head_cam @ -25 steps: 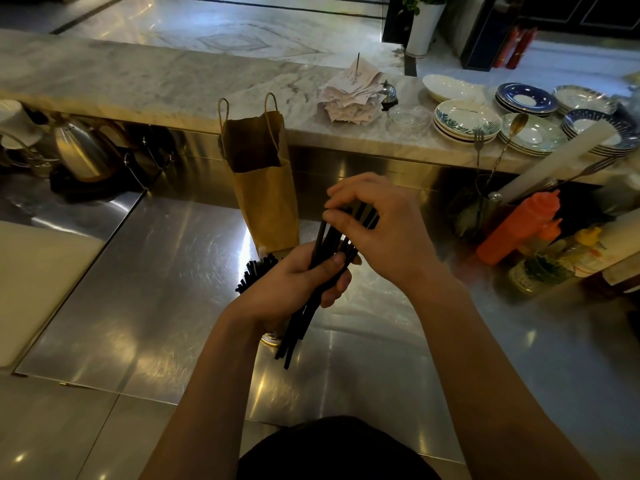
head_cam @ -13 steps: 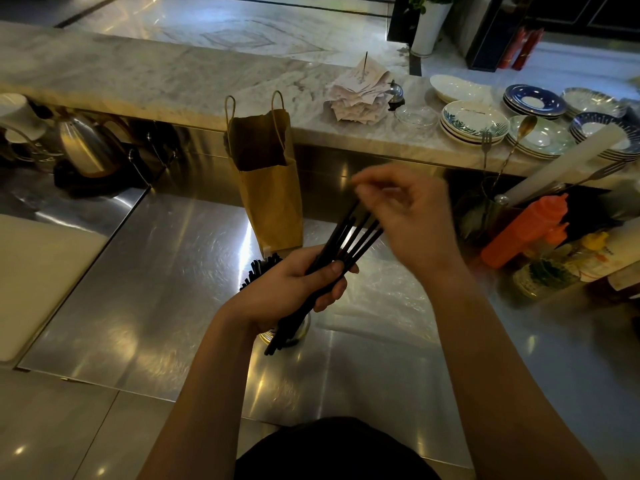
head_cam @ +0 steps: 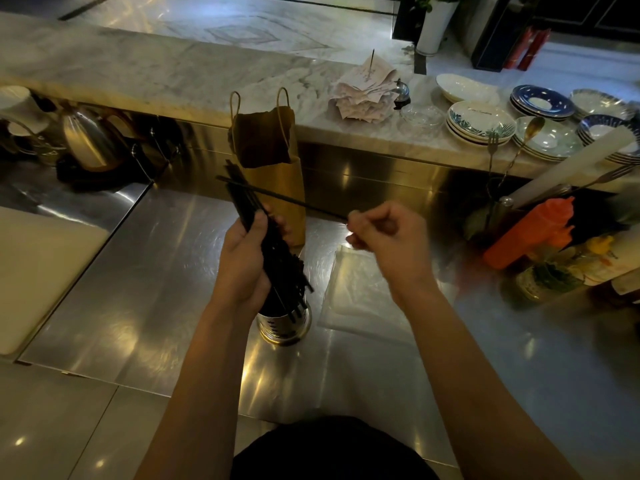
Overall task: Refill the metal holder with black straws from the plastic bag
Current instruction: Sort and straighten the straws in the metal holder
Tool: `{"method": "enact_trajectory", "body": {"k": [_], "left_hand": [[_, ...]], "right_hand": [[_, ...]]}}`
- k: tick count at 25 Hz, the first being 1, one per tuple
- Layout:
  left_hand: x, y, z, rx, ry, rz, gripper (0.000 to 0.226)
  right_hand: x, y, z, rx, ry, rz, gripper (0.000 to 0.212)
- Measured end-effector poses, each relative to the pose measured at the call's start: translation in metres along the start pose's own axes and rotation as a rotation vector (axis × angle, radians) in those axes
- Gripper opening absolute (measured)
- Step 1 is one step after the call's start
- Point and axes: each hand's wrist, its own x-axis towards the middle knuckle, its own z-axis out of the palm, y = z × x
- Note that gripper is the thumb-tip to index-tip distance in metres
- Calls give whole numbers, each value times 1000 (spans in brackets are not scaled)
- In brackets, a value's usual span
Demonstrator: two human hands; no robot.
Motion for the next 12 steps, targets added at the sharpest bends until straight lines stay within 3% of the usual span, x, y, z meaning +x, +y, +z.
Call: {"method": "enact_trajectory", "body": {"k": [5,8,12], "left_hand": [[1,5,0,-169,95,106,20],[-1,8,-2,-241,128,154,25],[-1,10,-3,-86,57,306,20]], "right_hand": [[-9,12,22,-214,-290,51,13],[-11,16,33,-253,-302,46,16],[-12,23,43,-334,-426,49,13]]}}
